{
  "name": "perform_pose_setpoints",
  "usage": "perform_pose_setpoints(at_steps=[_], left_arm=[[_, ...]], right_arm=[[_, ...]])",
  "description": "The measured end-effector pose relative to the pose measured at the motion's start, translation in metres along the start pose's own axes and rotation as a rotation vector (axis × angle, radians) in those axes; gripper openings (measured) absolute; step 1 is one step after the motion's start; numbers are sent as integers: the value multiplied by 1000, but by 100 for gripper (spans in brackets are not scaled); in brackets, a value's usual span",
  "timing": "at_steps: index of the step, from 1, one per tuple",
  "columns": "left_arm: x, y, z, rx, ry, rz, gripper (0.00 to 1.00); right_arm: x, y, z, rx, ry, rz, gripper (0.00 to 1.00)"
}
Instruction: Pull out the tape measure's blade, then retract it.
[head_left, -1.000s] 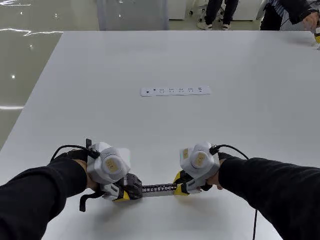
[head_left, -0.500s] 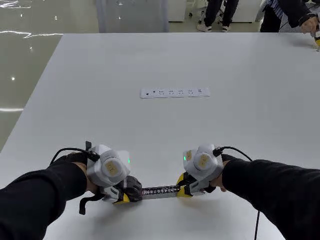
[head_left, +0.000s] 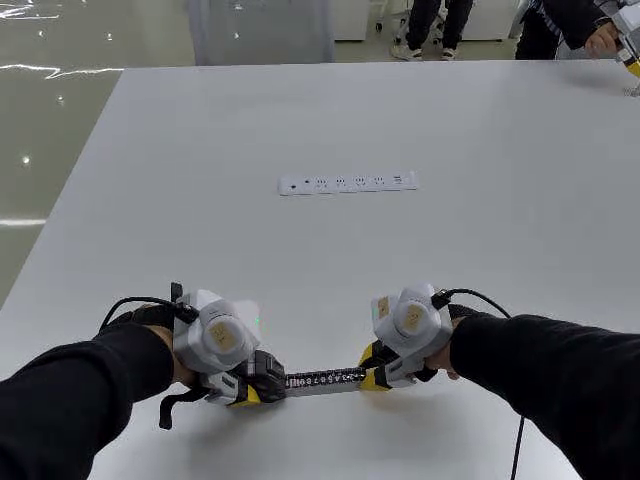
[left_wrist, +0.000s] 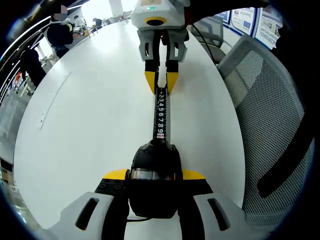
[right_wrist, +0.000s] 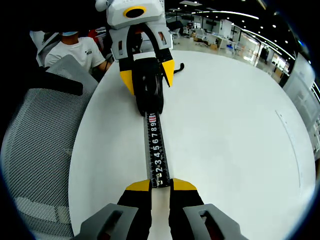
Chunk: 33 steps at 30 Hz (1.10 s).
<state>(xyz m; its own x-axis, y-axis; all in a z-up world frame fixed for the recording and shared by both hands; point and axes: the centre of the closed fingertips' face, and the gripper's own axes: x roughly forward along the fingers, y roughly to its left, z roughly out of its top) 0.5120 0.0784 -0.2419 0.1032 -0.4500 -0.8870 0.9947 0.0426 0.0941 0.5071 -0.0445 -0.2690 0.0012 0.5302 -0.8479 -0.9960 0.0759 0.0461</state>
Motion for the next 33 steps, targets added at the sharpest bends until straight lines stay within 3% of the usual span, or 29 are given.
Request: perform_pose_setpoints(at_steps=[33], left_arm=[[0, -1, 1, 3, -5, -1, 32]], right_arm=[[-11, -2, -17, 19, 16, -10, 8]])
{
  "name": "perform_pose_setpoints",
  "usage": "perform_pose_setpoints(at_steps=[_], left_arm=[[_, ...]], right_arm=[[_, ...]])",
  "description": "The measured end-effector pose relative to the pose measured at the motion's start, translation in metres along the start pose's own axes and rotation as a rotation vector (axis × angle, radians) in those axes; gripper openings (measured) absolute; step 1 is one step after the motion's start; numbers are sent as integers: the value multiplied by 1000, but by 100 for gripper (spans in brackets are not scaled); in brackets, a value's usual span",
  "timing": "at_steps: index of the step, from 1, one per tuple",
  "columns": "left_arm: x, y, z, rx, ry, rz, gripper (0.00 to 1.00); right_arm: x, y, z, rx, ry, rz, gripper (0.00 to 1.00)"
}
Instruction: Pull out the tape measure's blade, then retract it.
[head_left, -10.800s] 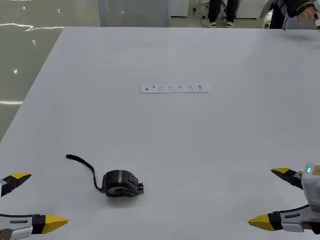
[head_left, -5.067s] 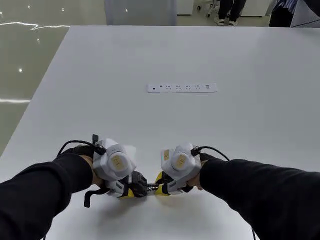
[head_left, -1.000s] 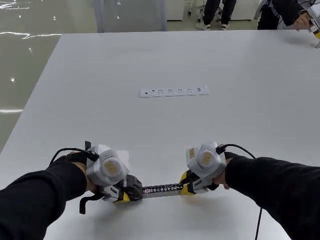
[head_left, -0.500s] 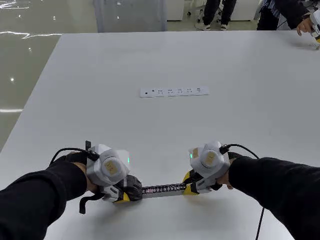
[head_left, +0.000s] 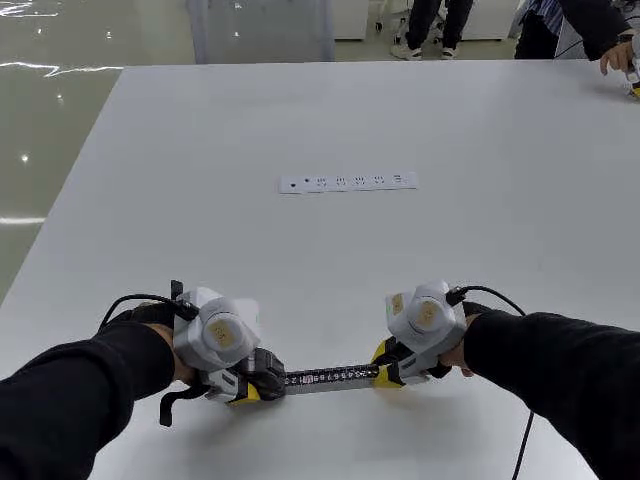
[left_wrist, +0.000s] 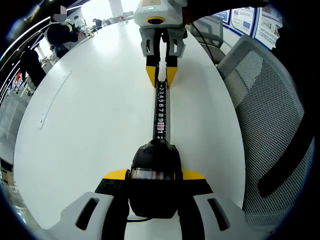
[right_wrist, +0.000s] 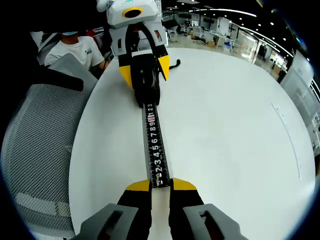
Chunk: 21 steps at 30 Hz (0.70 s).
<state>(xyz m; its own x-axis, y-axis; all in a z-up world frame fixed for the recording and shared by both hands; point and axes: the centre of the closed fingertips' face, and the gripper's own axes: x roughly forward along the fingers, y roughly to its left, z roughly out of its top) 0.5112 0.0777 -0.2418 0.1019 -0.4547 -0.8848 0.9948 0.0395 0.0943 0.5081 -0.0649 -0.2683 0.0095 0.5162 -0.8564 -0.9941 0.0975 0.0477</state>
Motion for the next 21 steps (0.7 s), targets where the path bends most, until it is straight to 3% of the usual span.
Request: perform_pose_setpoints(at_steps=[21], left_arm=[[0, -1, 1, -1, -2, 3, 32]], right_arm=[[-7, -1, -12, 13, 11, -3, 8]])
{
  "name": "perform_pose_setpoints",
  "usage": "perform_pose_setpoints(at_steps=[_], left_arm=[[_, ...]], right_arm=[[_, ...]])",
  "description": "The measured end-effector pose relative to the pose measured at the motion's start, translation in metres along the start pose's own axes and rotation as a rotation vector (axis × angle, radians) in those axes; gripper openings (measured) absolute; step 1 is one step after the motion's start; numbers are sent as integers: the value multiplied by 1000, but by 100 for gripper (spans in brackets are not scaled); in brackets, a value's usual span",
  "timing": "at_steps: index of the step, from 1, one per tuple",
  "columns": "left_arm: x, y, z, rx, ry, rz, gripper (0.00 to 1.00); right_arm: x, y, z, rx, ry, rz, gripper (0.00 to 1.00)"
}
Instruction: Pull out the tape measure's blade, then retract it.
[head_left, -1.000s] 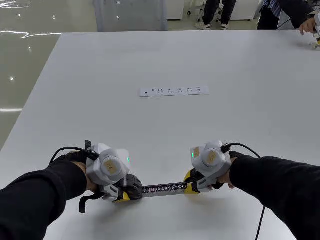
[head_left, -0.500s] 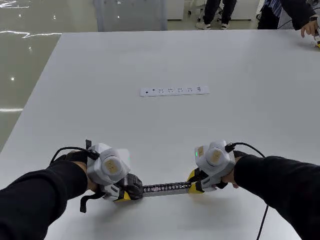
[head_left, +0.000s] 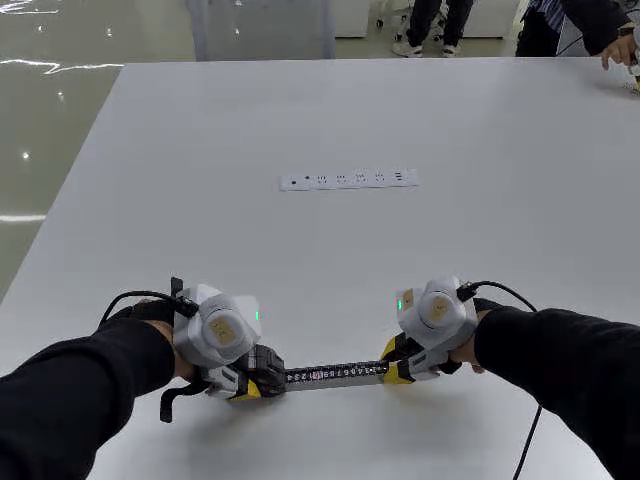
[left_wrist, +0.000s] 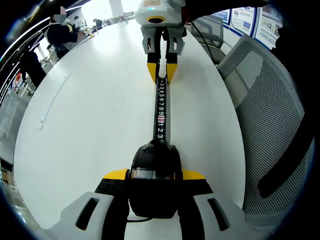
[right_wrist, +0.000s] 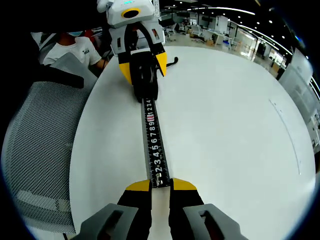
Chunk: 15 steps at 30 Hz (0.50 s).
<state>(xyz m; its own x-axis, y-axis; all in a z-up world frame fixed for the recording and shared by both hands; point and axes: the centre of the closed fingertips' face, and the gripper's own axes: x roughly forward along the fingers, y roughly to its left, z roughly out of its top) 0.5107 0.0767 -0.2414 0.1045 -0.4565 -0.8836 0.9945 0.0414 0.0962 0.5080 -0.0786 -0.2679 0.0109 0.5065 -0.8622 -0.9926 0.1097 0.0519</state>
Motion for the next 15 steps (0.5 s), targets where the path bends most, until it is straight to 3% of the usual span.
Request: perform_pose_setpoints(at_steps=[15], left_arm=[[1, 1, 0, -1, 1, 2, 32]], right_arm=[[-4, -1, -6, 13, 2, -5, 8]])
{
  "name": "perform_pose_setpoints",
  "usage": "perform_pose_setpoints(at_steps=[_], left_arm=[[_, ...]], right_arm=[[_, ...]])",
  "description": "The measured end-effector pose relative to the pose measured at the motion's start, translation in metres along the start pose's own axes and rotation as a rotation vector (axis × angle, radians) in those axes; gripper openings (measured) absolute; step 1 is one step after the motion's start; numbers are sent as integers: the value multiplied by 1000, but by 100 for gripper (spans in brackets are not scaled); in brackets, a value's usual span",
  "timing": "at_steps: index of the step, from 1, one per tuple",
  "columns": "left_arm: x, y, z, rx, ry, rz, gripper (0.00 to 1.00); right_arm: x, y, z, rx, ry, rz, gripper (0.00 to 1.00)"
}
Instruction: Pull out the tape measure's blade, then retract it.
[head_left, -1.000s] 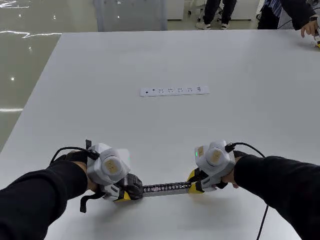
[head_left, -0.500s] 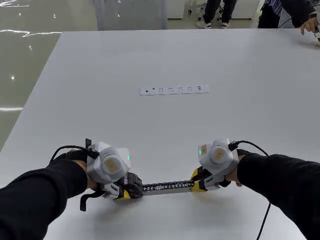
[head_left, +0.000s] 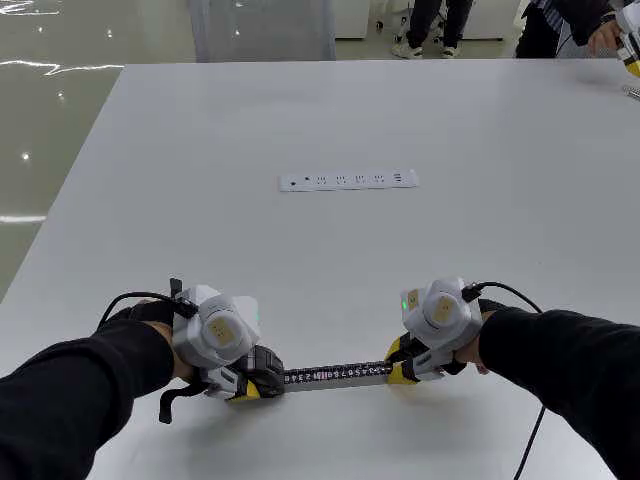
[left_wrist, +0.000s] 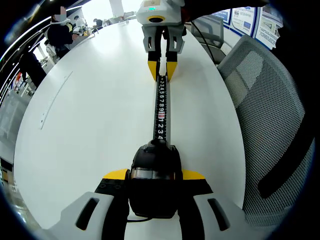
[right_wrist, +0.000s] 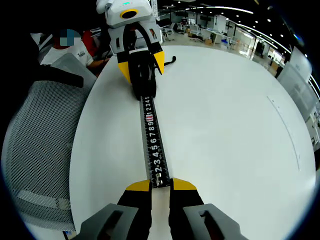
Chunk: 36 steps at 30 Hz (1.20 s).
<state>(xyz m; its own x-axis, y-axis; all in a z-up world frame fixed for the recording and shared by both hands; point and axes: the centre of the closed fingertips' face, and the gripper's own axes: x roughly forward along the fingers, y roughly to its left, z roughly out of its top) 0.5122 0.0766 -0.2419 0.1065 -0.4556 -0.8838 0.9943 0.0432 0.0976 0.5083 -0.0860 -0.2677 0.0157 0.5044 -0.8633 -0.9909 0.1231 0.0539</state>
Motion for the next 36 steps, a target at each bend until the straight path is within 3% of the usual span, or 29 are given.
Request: perform_pose_setpoints(at_steps=[36], left_arm=[[0, 0, 0, 0, 4, 6, 32]], right_arm=[[-10, -2, -18, 21, 10, -14, 8]])
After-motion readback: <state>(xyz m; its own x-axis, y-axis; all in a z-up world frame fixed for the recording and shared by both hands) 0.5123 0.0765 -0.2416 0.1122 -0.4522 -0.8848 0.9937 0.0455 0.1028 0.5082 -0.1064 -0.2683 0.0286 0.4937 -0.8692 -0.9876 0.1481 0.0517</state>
